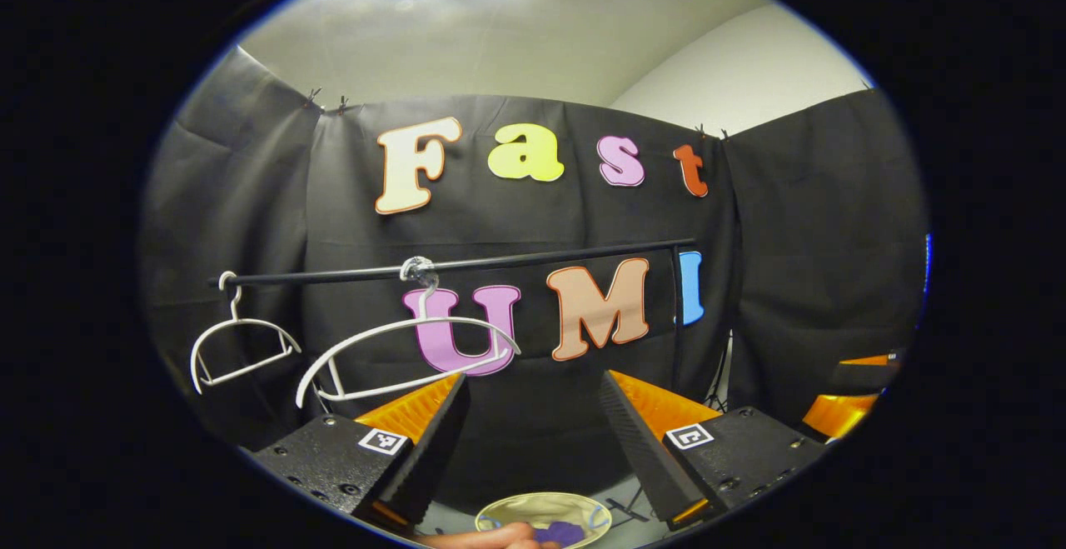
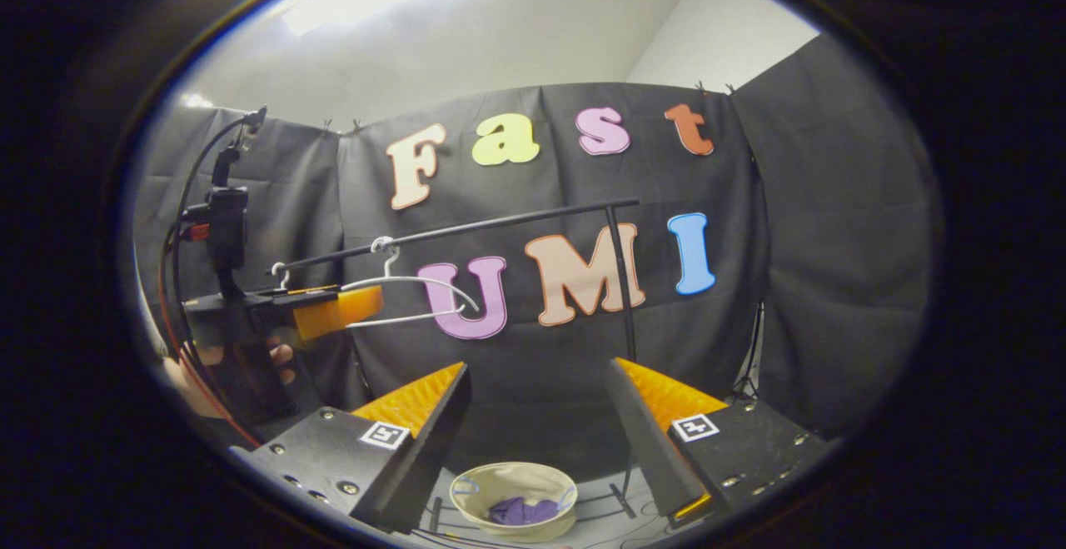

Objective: Grasp the clothes on the hanger with both hands and then place them into the laundry hamper below.

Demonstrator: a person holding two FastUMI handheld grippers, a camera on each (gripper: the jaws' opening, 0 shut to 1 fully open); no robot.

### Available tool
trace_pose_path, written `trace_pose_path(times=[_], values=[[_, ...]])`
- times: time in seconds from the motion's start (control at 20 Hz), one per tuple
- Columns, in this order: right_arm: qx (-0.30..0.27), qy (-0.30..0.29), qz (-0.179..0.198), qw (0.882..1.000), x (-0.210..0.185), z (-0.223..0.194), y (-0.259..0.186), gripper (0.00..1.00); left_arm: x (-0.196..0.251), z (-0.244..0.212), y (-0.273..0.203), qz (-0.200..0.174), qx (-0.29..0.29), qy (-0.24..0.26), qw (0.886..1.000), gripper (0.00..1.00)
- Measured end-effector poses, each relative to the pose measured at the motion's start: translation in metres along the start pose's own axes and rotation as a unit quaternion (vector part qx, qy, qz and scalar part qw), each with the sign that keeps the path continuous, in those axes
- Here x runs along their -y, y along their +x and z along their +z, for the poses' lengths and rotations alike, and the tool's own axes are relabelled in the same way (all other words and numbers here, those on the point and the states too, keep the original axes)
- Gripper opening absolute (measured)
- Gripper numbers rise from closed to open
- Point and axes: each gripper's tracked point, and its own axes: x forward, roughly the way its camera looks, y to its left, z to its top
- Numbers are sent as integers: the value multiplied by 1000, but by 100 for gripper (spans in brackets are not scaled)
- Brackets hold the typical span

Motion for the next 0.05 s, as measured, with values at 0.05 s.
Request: trace_pose_path(times=[0.05], values=[[2, 1, 3, 1000, 5, 2, 1, 99, 4, -3, 3, 2, -8, -7, 1000, 97]])
